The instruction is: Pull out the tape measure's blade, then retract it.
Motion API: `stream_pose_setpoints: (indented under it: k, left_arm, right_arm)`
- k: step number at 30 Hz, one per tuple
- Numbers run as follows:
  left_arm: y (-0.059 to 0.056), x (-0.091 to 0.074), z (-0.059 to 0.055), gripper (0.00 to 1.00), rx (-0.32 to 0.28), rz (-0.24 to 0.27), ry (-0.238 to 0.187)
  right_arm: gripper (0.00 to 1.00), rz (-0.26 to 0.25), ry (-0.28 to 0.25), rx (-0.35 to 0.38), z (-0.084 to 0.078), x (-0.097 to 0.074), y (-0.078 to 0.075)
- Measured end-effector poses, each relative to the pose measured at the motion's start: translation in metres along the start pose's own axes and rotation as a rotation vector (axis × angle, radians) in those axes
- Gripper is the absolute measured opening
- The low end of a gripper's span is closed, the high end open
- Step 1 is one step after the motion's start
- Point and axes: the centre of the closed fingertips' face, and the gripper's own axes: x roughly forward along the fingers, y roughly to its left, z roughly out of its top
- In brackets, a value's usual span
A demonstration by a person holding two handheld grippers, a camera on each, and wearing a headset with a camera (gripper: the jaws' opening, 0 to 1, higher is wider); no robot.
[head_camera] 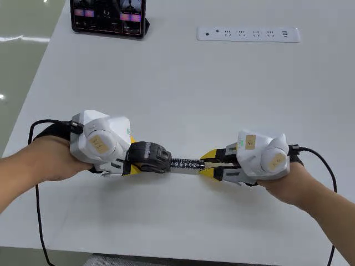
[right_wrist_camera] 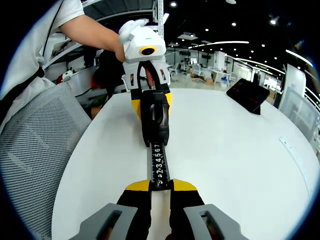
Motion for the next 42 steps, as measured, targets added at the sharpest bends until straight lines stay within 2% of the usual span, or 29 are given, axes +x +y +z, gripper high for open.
stream_pose_setpoints:
  k: [14,42]
  left_arm:
    - [0.0,0.001,-0.001,0.27,0.001,0.0,-0.001]
    - [-0.001,0.0,0.001,0.27,-0.006,0.004,0.002]
  right_arm:
    - [0.09,-0.021,0.021,0.015,-0.017,-0.017,-0.002]
    - [0.09,-0.041,0.07,0.009,-0.038,-0.045,-0.006]
